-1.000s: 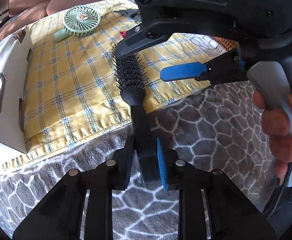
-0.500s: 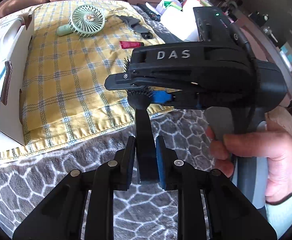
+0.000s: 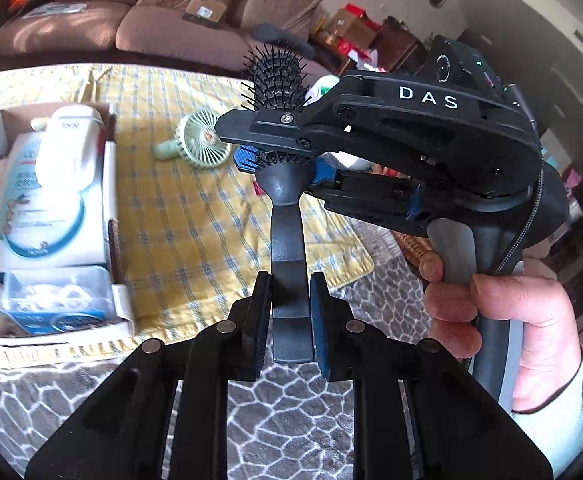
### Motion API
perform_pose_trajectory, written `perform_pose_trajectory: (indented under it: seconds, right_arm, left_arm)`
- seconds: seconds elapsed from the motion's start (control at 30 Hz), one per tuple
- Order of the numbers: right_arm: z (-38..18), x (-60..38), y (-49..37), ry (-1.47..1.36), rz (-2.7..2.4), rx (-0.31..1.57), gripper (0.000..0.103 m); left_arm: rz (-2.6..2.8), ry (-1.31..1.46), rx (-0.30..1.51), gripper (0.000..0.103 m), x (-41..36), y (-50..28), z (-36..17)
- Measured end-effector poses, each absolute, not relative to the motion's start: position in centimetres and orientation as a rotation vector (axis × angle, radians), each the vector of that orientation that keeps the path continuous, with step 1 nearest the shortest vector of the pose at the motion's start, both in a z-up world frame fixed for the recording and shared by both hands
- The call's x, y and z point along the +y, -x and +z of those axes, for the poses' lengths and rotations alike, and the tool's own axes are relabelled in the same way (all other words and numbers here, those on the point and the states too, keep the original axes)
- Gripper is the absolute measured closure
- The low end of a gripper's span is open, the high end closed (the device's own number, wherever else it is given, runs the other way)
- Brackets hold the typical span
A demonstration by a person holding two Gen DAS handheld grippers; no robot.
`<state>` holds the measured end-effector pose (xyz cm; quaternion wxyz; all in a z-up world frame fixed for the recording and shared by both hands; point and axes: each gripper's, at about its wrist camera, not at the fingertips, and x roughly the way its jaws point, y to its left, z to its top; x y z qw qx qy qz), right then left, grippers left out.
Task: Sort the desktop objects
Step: 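Carry the hairbrush over the box and lower it inside with both grippers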
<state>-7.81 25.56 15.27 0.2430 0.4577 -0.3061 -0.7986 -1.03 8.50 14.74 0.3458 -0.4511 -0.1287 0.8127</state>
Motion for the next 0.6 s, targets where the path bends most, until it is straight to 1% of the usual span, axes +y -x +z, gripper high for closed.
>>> perform_pose_trajectory:
  seconds: [0.1,0.2,0.4,0.6]
  right_arm:
    - [17.2,20.7,9.5,-1.224,-2.137,-0.792,0.078]
    - [17.2,15.6,11.8,-1.241,-2.113,-0.752,0.078]
    - [12.1,7.9,16.6,-1.367,-2.039,-0.787,0.078]
    - [7.0,4.4,19.8,-1.478,-2.017,-0.811,0.078]
  left_arm:
    - [2.173,1.132,-0.347,0.085,4.2,2.2,16.6]
    - [2.238,1.137,-0.345,0.085,-0.3,3.9,16.9]
    - [2.31,1.243,-0.333,0.085,-6.6,7.9,13.6]
    - [2.319,1.316,-0.362,0.085,-9.9,10.9,10.1]
